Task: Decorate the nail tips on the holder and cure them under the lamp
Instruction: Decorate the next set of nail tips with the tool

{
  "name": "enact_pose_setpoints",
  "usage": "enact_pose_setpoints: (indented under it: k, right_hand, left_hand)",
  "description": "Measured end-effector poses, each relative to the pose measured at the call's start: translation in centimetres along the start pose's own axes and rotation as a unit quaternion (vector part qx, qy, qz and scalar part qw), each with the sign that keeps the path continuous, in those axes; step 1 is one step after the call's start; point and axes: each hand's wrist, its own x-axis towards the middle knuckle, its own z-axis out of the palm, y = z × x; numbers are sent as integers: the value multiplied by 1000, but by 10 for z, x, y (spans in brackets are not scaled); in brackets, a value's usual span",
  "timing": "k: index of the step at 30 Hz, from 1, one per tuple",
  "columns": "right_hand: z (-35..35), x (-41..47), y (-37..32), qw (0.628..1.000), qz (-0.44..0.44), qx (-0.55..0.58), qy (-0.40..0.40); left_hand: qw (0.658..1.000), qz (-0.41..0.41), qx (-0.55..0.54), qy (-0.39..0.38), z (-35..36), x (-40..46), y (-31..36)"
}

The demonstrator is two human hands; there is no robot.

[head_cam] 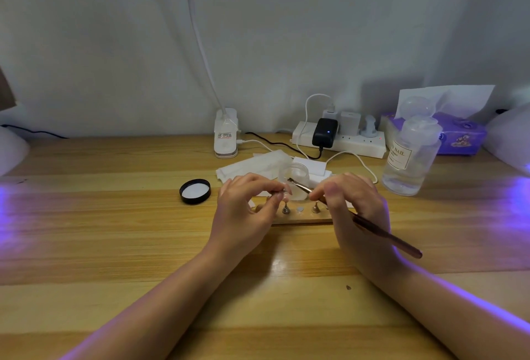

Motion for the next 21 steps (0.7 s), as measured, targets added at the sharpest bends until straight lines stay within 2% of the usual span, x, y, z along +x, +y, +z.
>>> enact_pose_setpoints:
  k: [4, 10, 16, 21]
  right_hand:
    - [0, -1, 1, 1000, -4, -1, -23]
    - [-3, -3, 1, 999, -10, 29, 10]
    - [1, 0, 0, 999, -30, -9, -13]
    - [-4, -3, 2, 1000, 5, 12, -12]
  left_hand:
    - [1000, -1, -1, 3, 0, 0, 0]
    - [1000, -4, -11, 5, -1, 0, 1]
    - [1000, 12, -1, 11, 0, 1, -1]
    - [1000, 15, -15, 6, 0, 0, 1]
